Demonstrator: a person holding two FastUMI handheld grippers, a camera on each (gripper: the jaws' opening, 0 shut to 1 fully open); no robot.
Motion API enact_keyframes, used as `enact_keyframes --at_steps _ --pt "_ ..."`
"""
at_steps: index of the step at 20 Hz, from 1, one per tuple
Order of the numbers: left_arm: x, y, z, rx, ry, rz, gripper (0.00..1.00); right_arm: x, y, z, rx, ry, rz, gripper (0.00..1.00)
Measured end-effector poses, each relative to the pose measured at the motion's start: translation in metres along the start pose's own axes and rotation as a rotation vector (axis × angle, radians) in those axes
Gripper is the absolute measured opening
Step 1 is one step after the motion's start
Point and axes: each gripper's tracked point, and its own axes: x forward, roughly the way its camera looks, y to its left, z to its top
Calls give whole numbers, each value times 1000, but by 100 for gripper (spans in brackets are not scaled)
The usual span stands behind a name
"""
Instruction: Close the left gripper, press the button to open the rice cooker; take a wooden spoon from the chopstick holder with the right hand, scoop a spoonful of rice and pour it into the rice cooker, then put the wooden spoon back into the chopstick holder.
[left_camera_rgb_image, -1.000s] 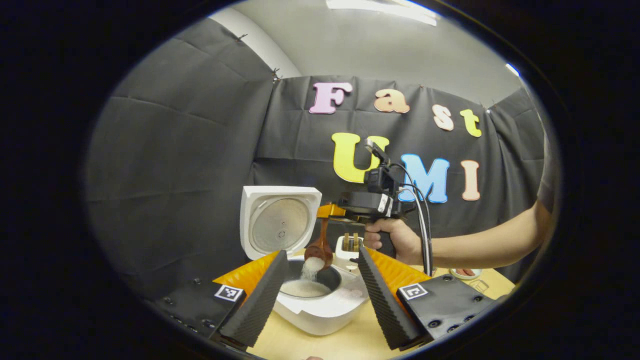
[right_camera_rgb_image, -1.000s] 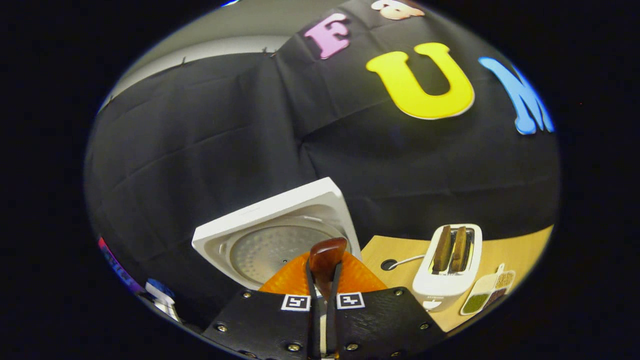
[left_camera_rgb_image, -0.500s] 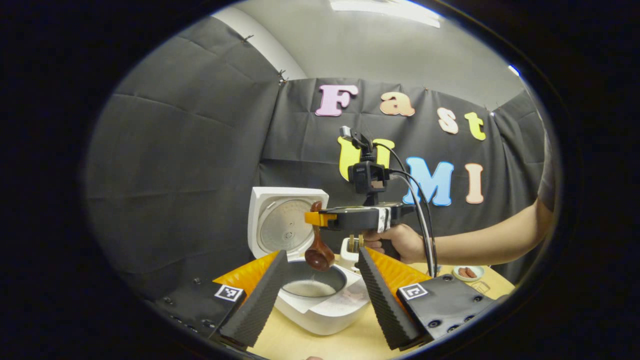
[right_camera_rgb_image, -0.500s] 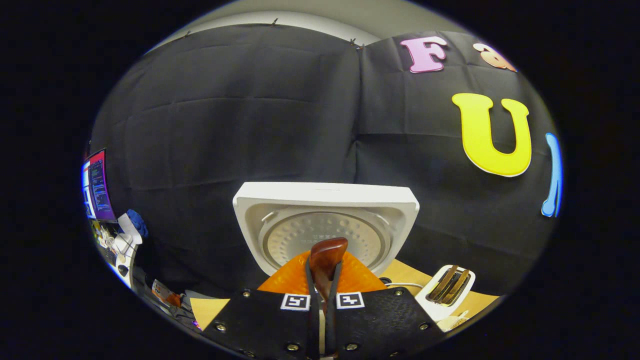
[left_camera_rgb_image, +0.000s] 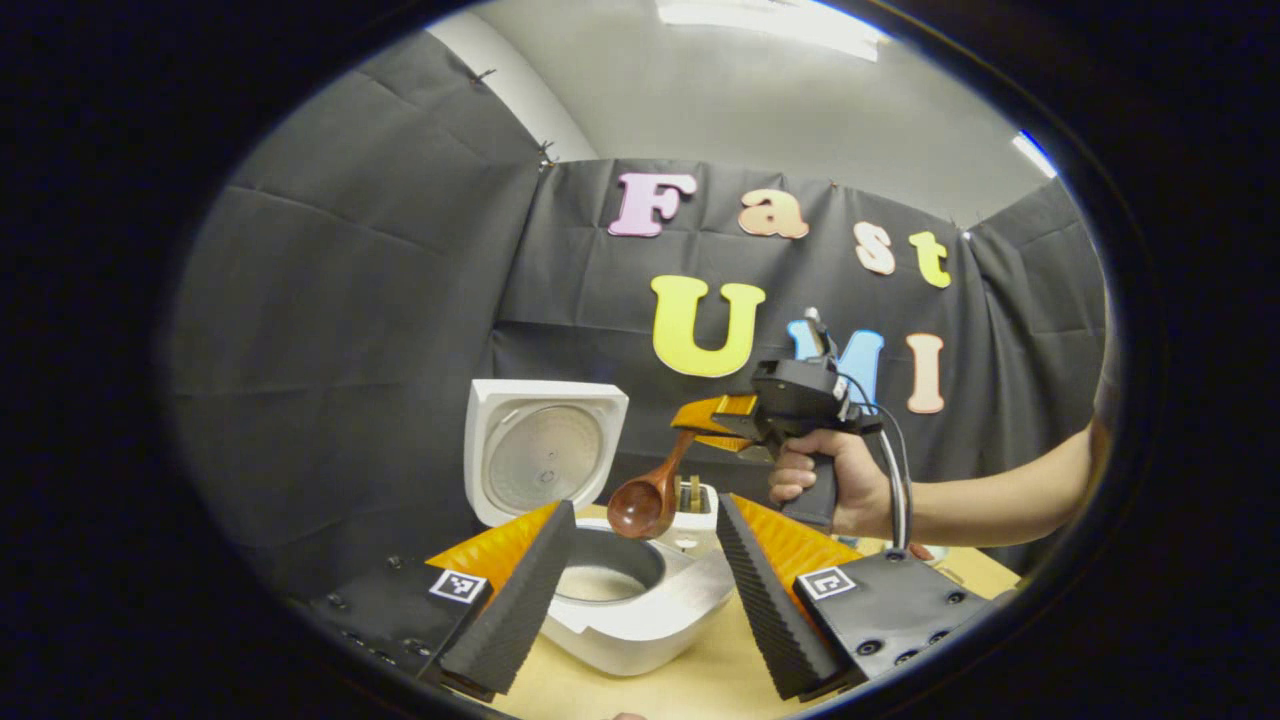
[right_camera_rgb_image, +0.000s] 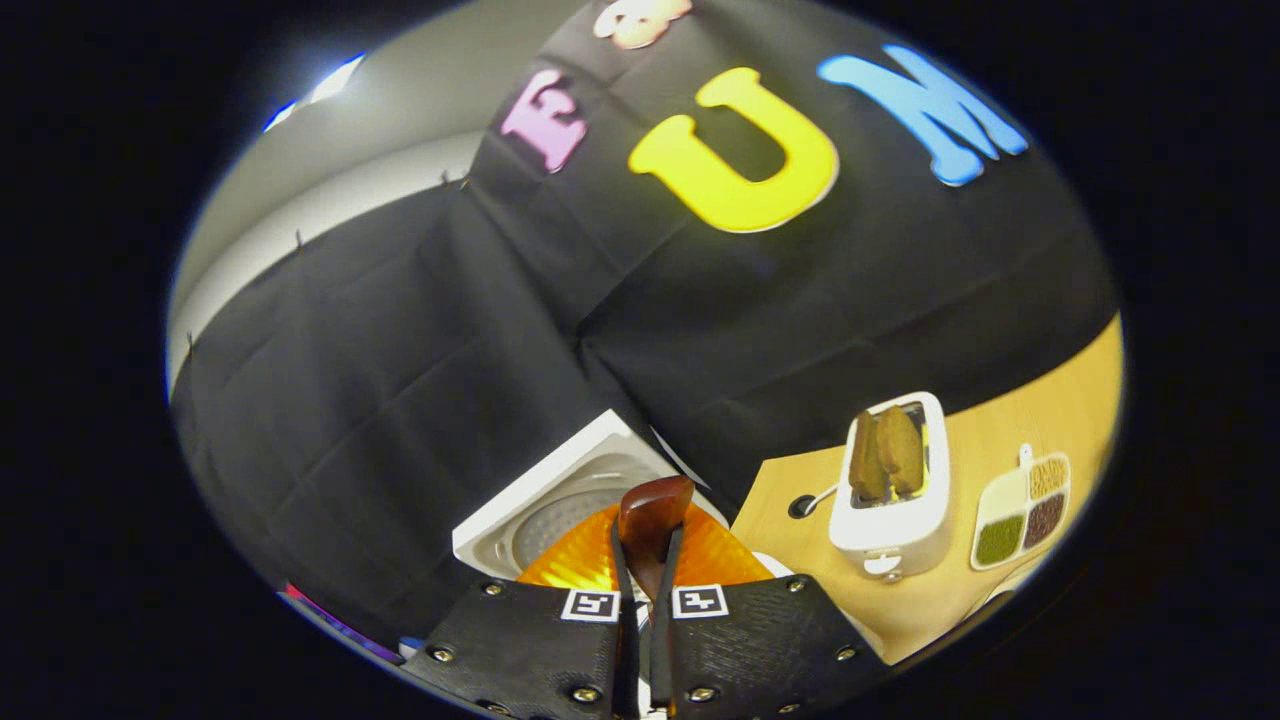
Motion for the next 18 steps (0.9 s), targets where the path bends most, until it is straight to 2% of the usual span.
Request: enact_keyframes --at_steps 2,4,10,18 --pt "7 -13 1 14 4 -34 96 -26 -15 16 109 -35 2 5" --pt "9 -28 1 31 13 -68 96 -50 -35 33 168 -82 -10 5" --pt "12 -76 5 48 23 -145 96 -131 -72 71 249 -182 -47 5" --pt "25 -118 -1 43 49 -202 96 -242 -116 101 292 -318 -127 5"
